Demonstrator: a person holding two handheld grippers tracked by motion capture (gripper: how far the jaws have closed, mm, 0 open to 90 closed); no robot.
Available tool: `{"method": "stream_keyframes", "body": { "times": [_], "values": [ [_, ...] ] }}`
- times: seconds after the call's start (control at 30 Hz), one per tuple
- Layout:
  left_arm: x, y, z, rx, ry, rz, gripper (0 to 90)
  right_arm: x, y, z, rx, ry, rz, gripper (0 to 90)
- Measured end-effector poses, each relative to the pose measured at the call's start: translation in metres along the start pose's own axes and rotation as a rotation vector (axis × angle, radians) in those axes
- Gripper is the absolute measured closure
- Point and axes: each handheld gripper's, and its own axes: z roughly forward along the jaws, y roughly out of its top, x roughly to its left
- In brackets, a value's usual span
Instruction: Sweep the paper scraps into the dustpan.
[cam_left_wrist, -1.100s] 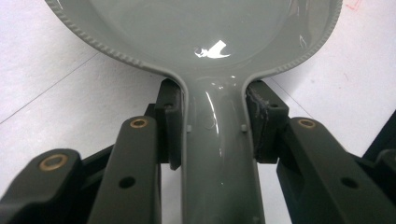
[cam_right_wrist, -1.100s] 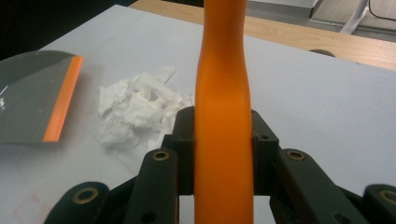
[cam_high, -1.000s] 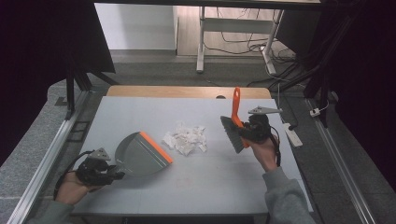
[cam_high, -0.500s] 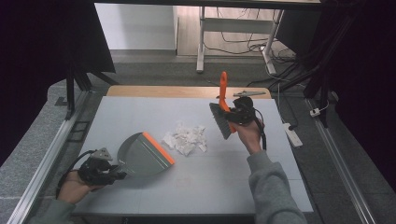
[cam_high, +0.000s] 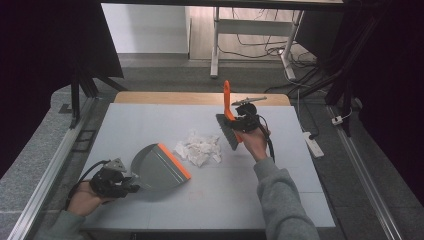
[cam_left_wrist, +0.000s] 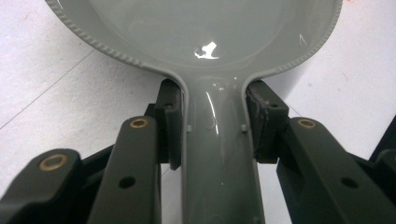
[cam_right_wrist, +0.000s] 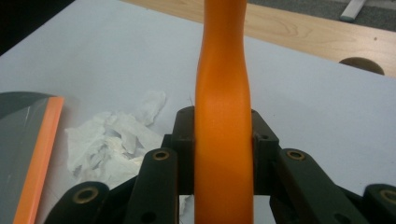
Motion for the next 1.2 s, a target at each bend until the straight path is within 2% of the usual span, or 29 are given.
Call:
{"method": "stream_keyframes", "body": {
  "times": [0.6, 0.83, 0.93, 1.03, 1.1, 1.2],
  "values": [
    [0.004, 0.006, 0.009, 0.018, -0.026, -0.012, 62.0, 0.001, -0.006, 0.029, 0.076, -0.019, -0.014, 70.3],
    [0.006, 0.008, 0.012, 0.021, -0.037, -0.015, 62.0, 0.004, -0.006, 0.035, 0.077, 0.007, 0.002, 70.4],
    [0.005, 0.009, 0.013, 0.019, -0.038, -0.019, 62.0, 0.009, -0.007, 0.04, 0.076, 0.039, 0.018, 70.4],
    [0.005, 0.01, 0.013, 0.019, -0.038, -0.02, 62.0, 0.018, -0.006, 0.045, 0.085, 0.045, 0.001, 70.4],
    [0.005, 0.01, 0.013, 0.021, -0.039, -0.018, 62.0, 0.029, -0.005, 0.049, 0.091, 0.07, -0.014, 70.4],
    [0.006, 0.01, 0.013, 0.021, -0.04, -0.018, 62.0, 0.035, -0.005, 0.051, 0.096, 0.08, -0.025, 70.4]
  ]
}}
